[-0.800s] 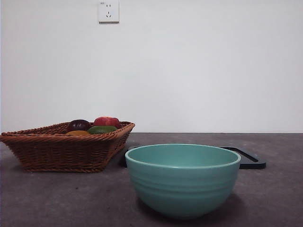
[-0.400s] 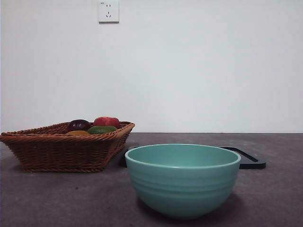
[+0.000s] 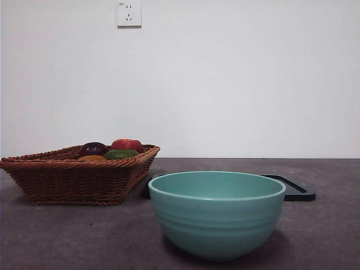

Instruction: Pick up the wifruite, put it on the bowl, pick up the plate, put it on desk

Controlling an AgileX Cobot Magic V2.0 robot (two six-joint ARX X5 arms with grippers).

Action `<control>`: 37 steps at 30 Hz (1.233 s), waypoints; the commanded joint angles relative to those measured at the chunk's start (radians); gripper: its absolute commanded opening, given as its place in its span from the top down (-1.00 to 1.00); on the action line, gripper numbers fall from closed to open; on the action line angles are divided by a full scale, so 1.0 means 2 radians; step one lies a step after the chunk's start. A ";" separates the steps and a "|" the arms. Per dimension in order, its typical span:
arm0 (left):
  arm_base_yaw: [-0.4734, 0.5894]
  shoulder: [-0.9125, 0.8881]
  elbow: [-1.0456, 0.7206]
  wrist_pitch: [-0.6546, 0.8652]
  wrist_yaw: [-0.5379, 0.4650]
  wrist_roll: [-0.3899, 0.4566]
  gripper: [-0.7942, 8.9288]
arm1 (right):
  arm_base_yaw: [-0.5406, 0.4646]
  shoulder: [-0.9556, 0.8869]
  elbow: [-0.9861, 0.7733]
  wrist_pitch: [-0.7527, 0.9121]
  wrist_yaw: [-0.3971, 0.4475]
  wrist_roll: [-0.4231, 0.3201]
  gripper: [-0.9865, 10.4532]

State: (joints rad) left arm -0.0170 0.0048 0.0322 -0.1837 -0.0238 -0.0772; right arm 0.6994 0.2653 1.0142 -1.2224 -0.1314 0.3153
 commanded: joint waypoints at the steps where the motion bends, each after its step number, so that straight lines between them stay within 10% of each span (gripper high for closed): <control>1: 0.000 -0.001 -0.010 -0.003 -0.002 -0.001 0.80 | 0.004 0.000 0.004 0.006 0.000 -0.004 0.80; 27: 0.000 -0.001 -0.010 -0.003 -0.001 -0.002 0.80 | 0.000 0.000 0.004 0.007 0.001 -0.004 0.80; 37: 0.000 -0.001 -0.010 -0.003 -0.001 -0.002 0.80 | -0.150 -0.027 -0.076 0.119 0.027 -0.085 0.80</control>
State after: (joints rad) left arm -0.0170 0.0044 0.0322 -0.1837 -0.0238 -0.0772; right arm 0.4133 0.2203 0.8822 -1.0443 -0.0837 0.1898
